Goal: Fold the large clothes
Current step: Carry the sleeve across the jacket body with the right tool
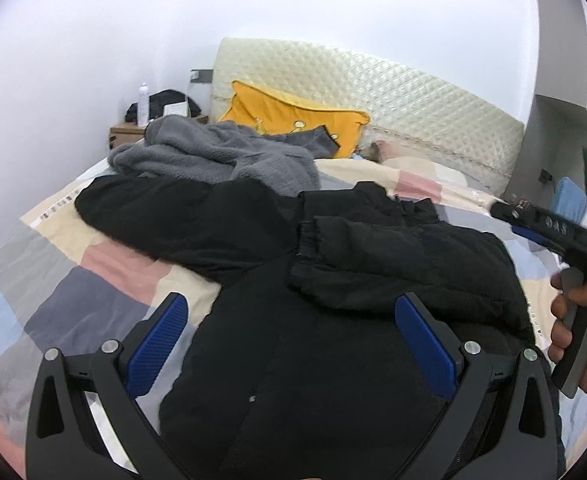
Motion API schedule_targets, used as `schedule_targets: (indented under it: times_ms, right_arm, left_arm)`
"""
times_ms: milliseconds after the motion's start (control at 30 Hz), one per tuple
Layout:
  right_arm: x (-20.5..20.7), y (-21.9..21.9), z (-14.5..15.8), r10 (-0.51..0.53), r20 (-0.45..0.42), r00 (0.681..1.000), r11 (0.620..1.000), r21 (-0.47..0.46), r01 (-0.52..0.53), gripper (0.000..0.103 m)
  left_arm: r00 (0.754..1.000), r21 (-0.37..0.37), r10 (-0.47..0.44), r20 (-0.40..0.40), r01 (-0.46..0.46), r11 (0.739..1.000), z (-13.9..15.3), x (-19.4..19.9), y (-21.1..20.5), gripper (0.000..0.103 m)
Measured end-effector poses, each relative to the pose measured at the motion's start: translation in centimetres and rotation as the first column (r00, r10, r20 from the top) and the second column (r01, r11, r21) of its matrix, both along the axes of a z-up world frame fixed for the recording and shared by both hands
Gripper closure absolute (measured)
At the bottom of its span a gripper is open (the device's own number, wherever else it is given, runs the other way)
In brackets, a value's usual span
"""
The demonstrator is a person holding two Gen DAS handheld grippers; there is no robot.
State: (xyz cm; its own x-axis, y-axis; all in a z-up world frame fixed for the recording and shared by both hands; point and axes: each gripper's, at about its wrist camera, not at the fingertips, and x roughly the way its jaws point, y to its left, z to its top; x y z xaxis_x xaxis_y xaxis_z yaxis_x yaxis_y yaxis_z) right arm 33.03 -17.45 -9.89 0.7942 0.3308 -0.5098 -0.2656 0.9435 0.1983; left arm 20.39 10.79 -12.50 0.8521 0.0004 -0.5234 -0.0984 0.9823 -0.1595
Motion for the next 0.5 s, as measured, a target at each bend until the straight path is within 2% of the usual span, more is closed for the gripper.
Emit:
schedule_targets:
  times_ms: [167, 233, 333, 433, 500]
  right_arm:
    - [-1.3, -5.2, -1.7, -0.112, -0.002, 0.994, 0.993, -0.034, 0.112, 0.029]
    - [-2.1, -6.5, -2.4, -0.131, -0.003, 0.991, 0.99, -0.055, 0.13, 0.029]
    - [-2.6, -7.9, -3.9, -0.152, -0.025, 0.988, 0.985, -0.091, 0.149, 0.029]
    - [-2.8, -9.9, -5.5, -0.177, -0.057, 0.983, 0.981, -0.084, 0.172, 0.029]
    - [-2.6, -10.6, -6.7, -0.216, -0.09, 0.972, 0.971, -0.122, 0.204, 0.029]
  left_arm:
    - [0.997, 0.053, -0.074, 0.021, 0.073, 0.996, 0.1, -0.4, -2.4, 0.0]
    - [0.993, 0.039, -0.12, 0.016, 0.119, 0.992, 0.0, -0.3, -3.1, 0.0]
    - [0.986, 0.013, -0.165, -0.007, 0.165, 0.986, -0.5, 0.0, -4.2, 0.0]
    - [0.985, 0.054, -0.172, -0.031, 0.173, 0.983, -1.0, 0.3, -5.4, 0.0]
    - [0.981, 0.066, -0.186, -0.05, 0.189, 0.98, -1.4, 0.5, -6.0, 0.0]
